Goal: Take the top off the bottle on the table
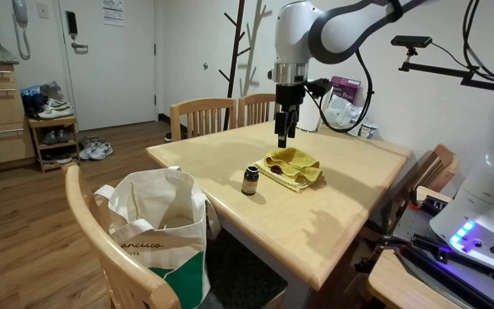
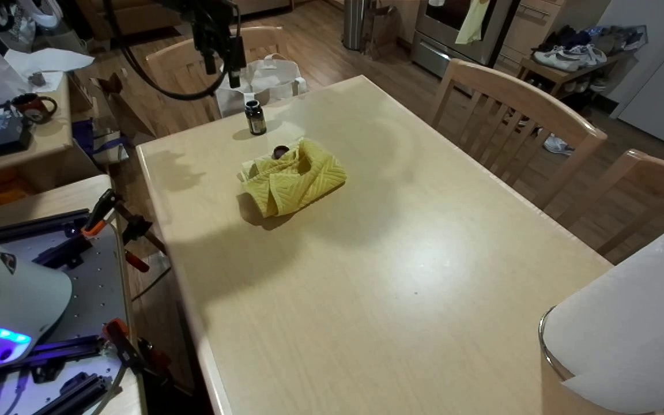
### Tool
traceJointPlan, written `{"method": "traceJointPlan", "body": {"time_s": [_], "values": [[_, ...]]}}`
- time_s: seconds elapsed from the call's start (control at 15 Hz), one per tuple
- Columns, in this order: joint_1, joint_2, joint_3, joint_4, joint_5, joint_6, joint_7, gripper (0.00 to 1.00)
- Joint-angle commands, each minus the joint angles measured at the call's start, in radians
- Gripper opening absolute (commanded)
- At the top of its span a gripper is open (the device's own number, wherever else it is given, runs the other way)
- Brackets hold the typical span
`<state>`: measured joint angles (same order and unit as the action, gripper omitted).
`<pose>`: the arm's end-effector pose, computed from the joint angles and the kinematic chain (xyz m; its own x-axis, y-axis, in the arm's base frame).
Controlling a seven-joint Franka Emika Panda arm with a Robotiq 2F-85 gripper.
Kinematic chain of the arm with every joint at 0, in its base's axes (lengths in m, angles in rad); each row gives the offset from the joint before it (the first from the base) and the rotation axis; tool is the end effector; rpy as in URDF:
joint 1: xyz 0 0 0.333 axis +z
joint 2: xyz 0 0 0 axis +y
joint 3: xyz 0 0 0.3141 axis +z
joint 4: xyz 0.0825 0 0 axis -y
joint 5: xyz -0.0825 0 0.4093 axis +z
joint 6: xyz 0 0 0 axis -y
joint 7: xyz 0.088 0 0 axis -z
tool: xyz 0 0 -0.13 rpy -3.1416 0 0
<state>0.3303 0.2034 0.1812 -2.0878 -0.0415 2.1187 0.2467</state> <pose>0.4991 0.2771 0.2746 0.9464 0.2781 -0.1641 0.2875 -0.9571 0.0360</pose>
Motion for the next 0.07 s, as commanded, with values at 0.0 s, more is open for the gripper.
{"method": "traceJointPlan", "body": {"time_s": [0.0], "values": [[-0.015,0.001,0.016,0.002,-0.003,-0.003,0.002,0.99]]}}
